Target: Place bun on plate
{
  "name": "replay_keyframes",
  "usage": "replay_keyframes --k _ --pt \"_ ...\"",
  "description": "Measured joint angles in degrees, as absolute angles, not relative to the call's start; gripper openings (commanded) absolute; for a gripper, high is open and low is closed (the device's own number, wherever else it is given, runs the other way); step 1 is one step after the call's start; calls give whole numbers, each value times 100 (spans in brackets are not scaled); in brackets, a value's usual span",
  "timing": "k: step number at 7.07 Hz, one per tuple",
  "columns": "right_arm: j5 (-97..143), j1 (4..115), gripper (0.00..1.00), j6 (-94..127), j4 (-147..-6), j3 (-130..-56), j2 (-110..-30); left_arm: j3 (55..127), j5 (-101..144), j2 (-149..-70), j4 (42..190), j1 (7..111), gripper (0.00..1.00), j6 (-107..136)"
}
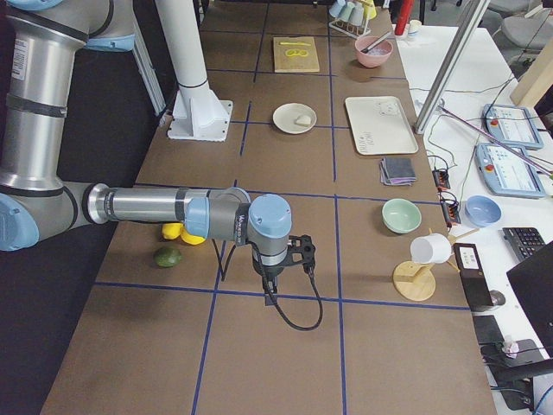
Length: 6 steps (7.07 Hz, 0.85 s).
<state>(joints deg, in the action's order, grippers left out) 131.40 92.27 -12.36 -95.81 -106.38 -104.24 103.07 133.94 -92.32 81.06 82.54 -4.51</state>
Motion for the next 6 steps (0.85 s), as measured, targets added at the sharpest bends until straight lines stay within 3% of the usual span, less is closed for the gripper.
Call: replay_keyframes --k 2,6 --pt "13140 9228 100 -1237 -9580 -10635 -10424 10090 13224 -8670 8195 8711 100 -620" --pt "13143 9221 100 -1168 -9587 -10635 -10415 10001 13230 -8526 8231 8780 100 -448"
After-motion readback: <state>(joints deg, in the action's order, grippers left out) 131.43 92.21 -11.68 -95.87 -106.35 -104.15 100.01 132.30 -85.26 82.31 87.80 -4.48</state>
